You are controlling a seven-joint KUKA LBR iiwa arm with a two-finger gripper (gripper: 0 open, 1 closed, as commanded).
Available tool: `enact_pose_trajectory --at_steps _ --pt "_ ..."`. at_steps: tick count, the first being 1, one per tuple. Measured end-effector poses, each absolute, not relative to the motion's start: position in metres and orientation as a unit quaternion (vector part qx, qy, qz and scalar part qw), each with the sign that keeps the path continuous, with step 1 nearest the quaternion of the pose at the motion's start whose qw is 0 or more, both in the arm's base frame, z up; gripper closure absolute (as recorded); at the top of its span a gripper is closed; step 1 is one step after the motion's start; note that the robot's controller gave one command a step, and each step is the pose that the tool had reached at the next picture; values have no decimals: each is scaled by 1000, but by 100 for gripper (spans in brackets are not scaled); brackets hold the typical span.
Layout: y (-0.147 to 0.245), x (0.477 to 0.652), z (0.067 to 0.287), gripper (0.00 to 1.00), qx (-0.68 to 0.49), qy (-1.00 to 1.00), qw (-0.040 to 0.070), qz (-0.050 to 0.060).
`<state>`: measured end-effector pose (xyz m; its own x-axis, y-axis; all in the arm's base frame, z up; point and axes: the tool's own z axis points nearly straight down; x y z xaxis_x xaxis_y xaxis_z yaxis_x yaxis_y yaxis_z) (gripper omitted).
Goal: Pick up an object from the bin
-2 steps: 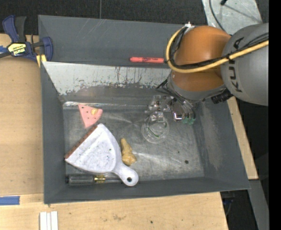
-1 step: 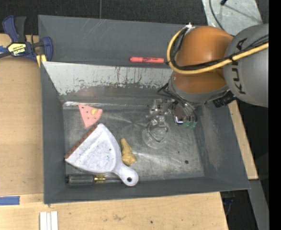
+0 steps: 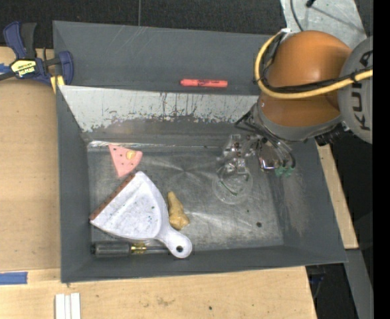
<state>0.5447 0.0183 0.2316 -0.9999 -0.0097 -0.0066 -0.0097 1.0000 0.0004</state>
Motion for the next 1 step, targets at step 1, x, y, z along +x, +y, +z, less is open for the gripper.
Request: enact_pose_trajectory --at_steps 1 --pt "19 554 286 100 -19 1000 0 0"
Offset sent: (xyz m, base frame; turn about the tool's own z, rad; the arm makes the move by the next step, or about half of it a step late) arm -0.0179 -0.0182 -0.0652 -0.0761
